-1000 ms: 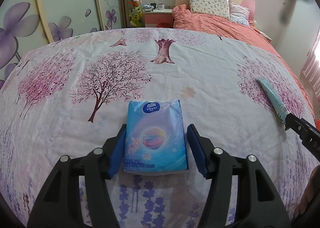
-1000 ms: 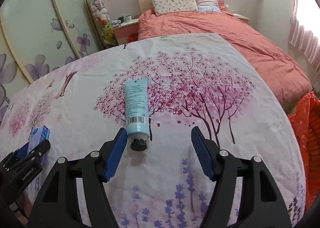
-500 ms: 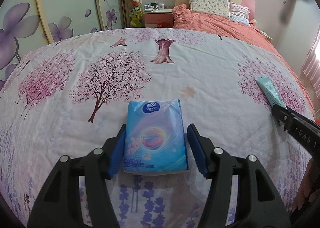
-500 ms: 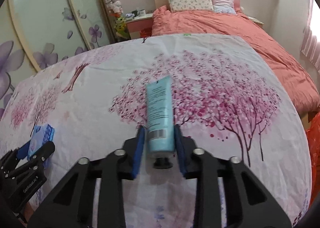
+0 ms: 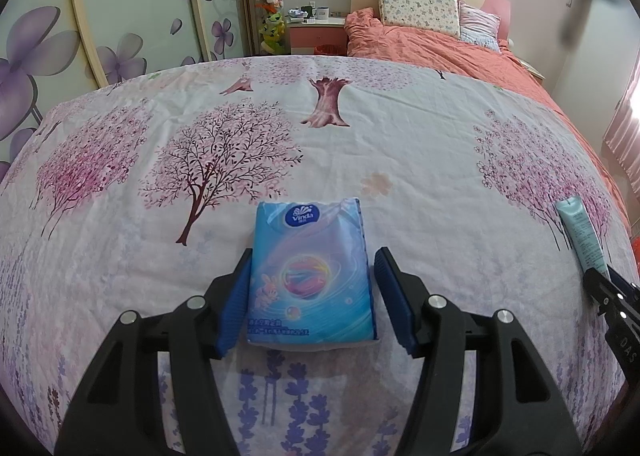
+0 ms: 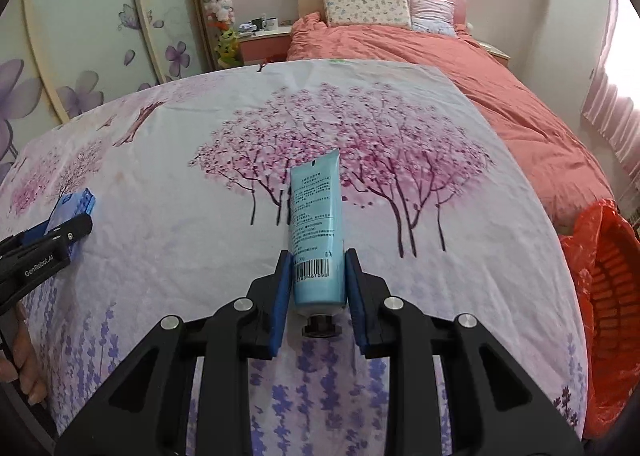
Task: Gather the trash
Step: 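Carry the tissue pack and hand-cream tube with both tools over the basket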
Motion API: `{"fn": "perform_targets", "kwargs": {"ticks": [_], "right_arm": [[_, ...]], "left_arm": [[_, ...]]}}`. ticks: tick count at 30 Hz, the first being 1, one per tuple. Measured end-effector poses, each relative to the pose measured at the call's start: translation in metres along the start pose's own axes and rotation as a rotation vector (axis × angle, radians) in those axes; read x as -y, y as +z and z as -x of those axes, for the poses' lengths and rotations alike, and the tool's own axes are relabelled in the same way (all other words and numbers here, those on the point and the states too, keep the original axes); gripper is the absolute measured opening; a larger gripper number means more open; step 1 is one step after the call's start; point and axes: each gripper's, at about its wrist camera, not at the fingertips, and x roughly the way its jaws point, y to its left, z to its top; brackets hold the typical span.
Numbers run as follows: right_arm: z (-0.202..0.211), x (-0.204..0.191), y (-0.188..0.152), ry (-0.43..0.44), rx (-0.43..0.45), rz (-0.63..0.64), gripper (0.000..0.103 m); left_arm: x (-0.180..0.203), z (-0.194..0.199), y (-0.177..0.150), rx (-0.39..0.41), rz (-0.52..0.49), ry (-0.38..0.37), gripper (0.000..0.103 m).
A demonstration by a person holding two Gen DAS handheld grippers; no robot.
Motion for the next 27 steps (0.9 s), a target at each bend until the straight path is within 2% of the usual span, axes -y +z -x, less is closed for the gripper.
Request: {"fn": "perform_targets", "kwargs": {"ticks": [5,27], "right_arm": [[-0.0026,-0.0017,0.0004,-0.021,-0.009,0.008,0.027],[-0.0023,0.0042,-0.0006,-0.011,-0.009,-0.009,0.028]], "left_arm": [[-0.0006,-0.0008,0.0,-0.001,-0.003,0.004,0.059],[-0.0072,-0.001,0.0005,-0.001,0.0,0.009,0.061]]}}
